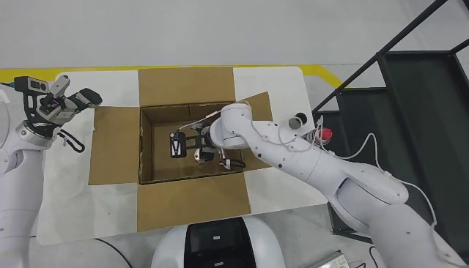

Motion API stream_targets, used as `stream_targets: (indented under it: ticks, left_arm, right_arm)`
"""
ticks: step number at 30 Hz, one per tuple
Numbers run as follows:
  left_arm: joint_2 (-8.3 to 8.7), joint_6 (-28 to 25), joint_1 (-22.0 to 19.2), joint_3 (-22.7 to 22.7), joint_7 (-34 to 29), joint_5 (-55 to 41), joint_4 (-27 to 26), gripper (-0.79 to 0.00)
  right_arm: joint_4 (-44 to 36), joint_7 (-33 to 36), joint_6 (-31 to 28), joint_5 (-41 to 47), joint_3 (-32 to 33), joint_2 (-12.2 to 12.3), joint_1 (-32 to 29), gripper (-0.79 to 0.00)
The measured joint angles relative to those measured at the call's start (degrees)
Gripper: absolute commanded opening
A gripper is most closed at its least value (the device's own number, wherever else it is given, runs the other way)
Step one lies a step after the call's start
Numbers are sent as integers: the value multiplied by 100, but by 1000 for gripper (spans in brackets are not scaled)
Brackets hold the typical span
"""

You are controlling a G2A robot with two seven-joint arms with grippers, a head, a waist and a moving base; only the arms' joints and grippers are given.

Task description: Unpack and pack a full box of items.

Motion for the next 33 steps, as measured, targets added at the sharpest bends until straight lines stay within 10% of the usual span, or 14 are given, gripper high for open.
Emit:
stream_targets:
  ticks: [19, 33]
  left_arm:
    - [0, 0, 0, 0, 0, 0, 0, 0]
    - [0, 0, 0, 0, 0, 0, 0, 0]
  right_arm:
    - [154, -184, -44, -35, -47, -30, -100, 0]
    - [1498, -624, -227, 114, -321, -543, 7, 0]
